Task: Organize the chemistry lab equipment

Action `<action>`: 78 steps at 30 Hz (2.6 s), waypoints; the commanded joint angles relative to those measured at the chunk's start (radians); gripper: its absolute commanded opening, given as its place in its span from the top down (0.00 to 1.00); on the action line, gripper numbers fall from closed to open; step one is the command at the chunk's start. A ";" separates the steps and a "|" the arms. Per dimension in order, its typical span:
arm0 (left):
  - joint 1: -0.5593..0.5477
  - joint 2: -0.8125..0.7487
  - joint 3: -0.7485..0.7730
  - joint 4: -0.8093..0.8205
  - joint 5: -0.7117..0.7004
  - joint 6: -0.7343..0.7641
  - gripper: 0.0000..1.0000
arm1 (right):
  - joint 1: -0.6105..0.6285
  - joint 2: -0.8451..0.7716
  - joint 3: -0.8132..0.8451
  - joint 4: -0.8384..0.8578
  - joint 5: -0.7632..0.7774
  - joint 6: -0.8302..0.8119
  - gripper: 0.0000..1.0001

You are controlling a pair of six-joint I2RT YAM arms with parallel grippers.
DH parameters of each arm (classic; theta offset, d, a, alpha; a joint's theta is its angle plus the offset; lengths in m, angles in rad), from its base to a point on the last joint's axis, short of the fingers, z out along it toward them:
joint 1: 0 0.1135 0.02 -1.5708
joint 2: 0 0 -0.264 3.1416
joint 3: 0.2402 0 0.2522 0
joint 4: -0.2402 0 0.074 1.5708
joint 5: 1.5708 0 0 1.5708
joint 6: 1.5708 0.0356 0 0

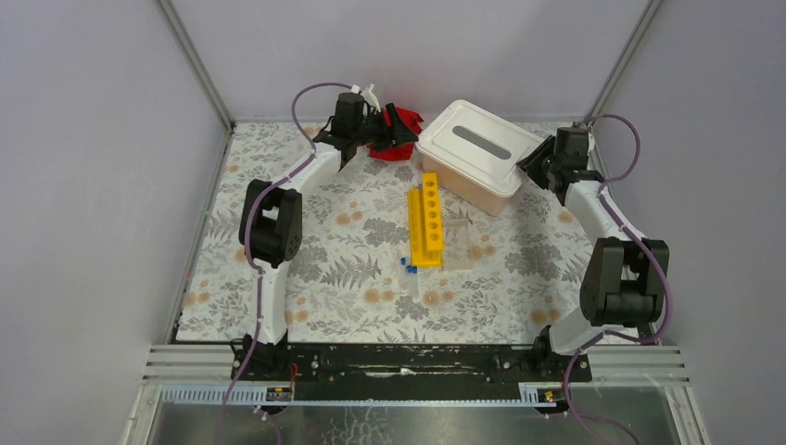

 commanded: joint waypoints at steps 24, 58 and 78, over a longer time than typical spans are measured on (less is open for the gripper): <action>0.019 0.128 0.148 0.110 0.044 -0.009 0.30 | 0.007 0.379 0.444 -0.094 -0.167 -0.327 1.00; -0.034 0.249 0.214 0.151 0.091 -0.036 0.38 | 0.007 0.687 0.812 -0.083 -0.032 -0.301 0.55; -0.012 0.189 0.180 0.151 0.017 -0.020 0.29 | 0.007 0.567 0.683 0.094 0.021 -0.289 0.40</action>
